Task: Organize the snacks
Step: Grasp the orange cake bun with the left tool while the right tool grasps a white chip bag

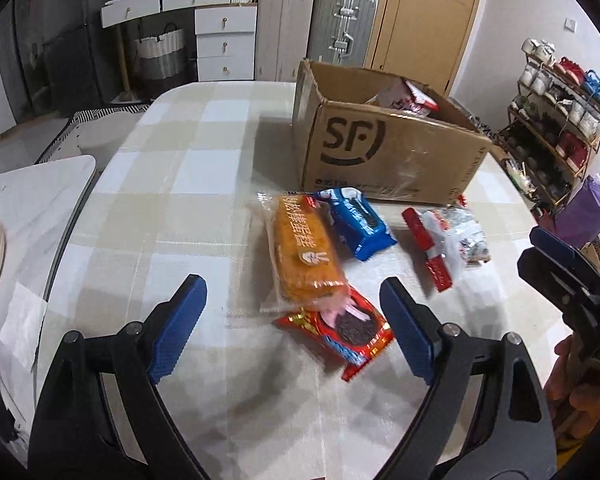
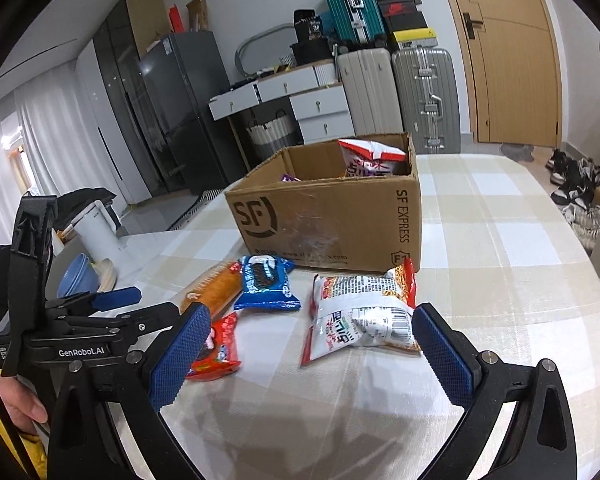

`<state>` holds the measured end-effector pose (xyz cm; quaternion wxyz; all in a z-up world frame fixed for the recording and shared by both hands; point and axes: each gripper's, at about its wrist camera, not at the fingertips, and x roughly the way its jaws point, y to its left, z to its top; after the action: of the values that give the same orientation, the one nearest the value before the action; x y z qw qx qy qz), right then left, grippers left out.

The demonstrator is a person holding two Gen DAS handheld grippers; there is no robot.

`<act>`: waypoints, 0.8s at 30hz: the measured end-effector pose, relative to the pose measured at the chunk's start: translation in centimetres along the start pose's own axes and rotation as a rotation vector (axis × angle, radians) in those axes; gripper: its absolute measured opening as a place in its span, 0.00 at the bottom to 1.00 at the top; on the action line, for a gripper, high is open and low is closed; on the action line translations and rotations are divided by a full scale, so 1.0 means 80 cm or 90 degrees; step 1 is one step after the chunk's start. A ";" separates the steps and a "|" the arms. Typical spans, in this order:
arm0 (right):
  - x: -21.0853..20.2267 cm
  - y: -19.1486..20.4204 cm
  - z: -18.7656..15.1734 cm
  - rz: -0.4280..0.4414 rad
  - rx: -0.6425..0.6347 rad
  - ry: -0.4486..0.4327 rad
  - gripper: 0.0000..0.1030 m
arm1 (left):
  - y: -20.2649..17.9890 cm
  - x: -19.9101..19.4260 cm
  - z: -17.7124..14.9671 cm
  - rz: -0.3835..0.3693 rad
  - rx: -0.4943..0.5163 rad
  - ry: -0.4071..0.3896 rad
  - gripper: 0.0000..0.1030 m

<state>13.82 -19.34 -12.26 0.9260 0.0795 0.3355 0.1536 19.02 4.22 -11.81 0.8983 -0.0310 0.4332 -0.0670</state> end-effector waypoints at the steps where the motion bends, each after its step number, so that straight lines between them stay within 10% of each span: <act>1: 0.002 0.000 0.002 -0.001 0.001 0.003 0.99 | 0.000 0.005 0.003 0.003 0.002 0.005 0.88; 24: 0.104 -0.041 0.022 -0.022 0.050 0.126 0.99 | 0.024 0.139 0.057 0.014 -0.017 0.103 0.99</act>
<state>21.73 -19.68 -16.69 0.8872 0.0942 0.4322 0.1313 29.60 4.50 -17.81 0.8605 -0.0324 0.5056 -0.0534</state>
